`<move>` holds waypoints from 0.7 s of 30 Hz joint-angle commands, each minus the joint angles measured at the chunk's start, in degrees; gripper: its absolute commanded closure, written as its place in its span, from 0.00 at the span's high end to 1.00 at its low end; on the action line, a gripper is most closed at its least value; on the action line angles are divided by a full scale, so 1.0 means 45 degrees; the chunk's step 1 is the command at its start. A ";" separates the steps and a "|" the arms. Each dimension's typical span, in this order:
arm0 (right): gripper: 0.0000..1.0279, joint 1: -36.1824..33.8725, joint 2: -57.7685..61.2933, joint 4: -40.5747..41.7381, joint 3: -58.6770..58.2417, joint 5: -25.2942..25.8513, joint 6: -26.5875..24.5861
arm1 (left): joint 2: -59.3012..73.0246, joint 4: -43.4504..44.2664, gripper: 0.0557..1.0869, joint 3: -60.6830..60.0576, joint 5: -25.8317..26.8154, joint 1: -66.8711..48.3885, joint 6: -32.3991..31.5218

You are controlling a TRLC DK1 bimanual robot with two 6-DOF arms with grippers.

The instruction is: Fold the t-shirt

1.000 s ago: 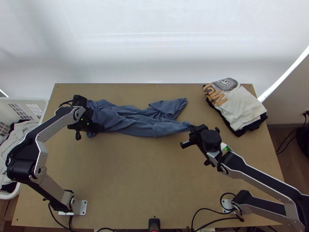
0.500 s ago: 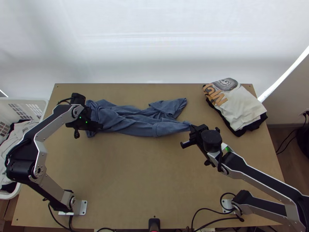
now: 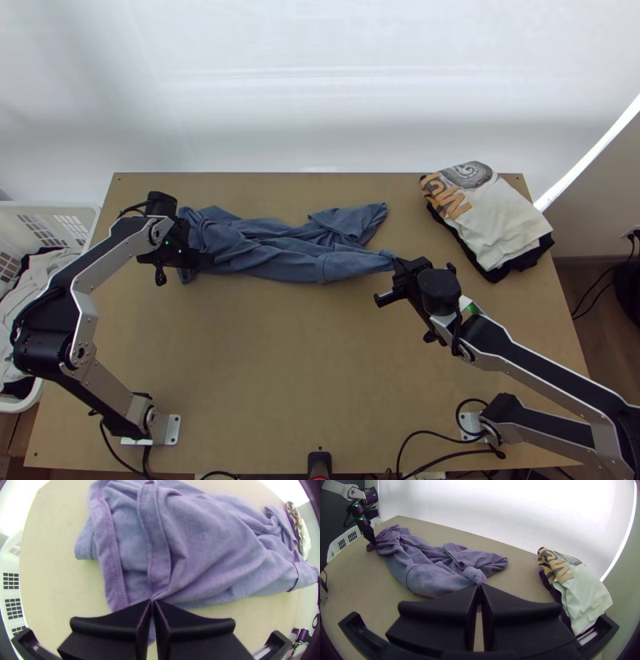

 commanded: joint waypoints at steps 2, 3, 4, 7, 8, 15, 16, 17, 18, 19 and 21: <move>0.03 -0.0306 -0.0339 -0.0027 0.0453 0.0075 0.0167 | -0.0099 0.0268 0.04 0.0255 0.0000 0.0401 -0.0618; 0.03 -0.0384 -0.0319 -0.0086 0.0610 0.0094 0.0167 | -0.0158 0.0288 0.04 0.0685 0.0000 0.0635 -0.0931; 0.03 -0.0501 -0.0319 -0.0105 0.0766 0.0094 0.0167 | -0.0255 0.0268 0.04 0.1115 0.0000 0.0831 -0.1165; 0.03 -0.0853 -0.0339 -0.0164 0.1410 0.0094 0.0147 | -0.0529 0.0209 0.04 0.2697 0.0000 0.1456 -0.2024; 0.03 -0.0951 -0.0339 -0.0183 0.1645 0.0094 0.0088 | -0.0626 0.0170 0.04 0.3244 0.0000 0.1612 -0.2298; 0.03 -0.1204 -0.0319 -0.0281 0.3246 0.0094 0.0049 | -0.1408 -0.0005 0.04 0.5353 0.0000 0.1925 -0.3548; 0.03 -0.1224 -0.0319 -0.0281 0.3442 0.0094 0.0049 | -0.1564 0.0014 0.04 0.5470 0.0020 0.1925 -0.3685; 0.03 -0.1224 -0.0319 -0.0281 0.3656 0.0094 0.0049 | -0.1740 0.0092 0.04 0.5548 0.0000 0.1905 -0.3821; 0.03 -0.1224 -0.0319 -0.0262 0.3832 0.0094 0.0030 | -0.1876 0.0248 0.04 0.5607 0.0000 0.1905 -0.4036; 0.03 -0.1224 -0.0319 -0.0222 0.4047 0.0094 0.0010 | -0.2072 0.0327 0.04 0.5666 0.0000 0.1866 -0.4173; 0.03 -0.1224 -0.0339 -0.0105 0.4457 0.0094 -0.0126 | -0.2443 0.0756 0.04 0.5724 0.0000 0.1846 -0.4563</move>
